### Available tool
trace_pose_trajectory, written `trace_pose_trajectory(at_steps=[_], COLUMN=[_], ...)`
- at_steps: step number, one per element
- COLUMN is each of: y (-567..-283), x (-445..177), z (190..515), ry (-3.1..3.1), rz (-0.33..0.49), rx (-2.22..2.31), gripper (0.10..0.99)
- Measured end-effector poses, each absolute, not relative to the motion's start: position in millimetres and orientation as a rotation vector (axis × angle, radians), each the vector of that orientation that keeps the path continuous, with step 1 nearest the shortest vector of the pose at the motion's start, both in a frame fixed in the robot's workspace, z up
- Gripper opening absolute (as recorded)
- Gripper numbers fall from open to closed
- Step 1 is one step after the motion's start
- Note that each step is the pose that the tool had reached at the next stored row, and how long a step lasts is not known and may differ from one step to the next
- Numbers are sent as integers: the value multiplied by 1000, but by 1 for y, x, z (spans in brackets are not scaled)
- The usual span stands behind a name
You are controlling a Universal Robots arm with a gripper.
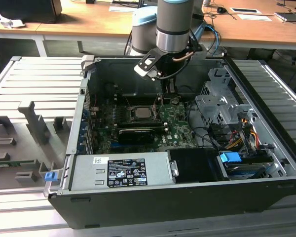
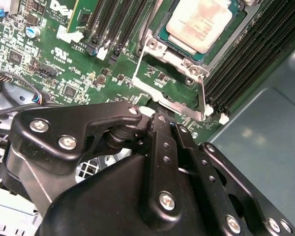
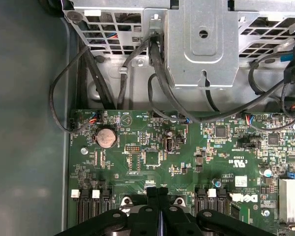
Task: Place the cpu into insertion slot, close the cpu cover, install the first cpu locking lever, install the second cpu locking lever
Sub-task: 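Close the cpu cover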
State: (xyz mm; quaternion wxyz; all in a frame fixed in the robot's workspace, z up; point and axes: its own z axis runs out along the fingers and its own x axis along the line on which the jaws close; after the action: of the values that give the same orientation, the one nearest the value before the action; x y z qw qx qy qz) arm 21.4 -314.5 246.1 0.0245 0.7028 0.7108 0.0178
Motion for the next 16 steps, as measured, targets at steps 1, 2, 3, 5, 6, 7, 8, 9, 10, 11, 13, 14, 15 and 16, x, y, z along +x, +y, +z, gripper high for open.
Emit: trace_pose_trajectory(at_steps=[1, 2, 3, 5, 6, 7, 8, 9, 10, 11, 13, 14, 15, 16], y=[-314, -314, -314, -314, -314, -314, -314, -314, -314, -314, -314, -314, -314, -314], x=[21, 20, 20, 19, 19, 19, 19, 19, 19, 19, 18, 18, 18, 18], z=[246, 246, 246, 246, 246, 246, 246, 246, 246, 246, 246, 246, 246, 246], ry=[2199, 2199, 2199, 2199, 2199, 2199, 2199, 2199, 2199, 2199, 2199, 2199, 2199, 2199], rz=[55, 55, 55, 55, 55, 55, 55, 55, 55, 55, 55, 55, 55, 55], rx=[2174, 2174, 2174, 2174, 2174, 2174, 2174, 2174, 2174, 2174, 2174, 2174, 2174, 2174], gripper=[106, 106, 106, 106, 106, 106, 106, 106, 106, 106, 106, 106, 106, 106])
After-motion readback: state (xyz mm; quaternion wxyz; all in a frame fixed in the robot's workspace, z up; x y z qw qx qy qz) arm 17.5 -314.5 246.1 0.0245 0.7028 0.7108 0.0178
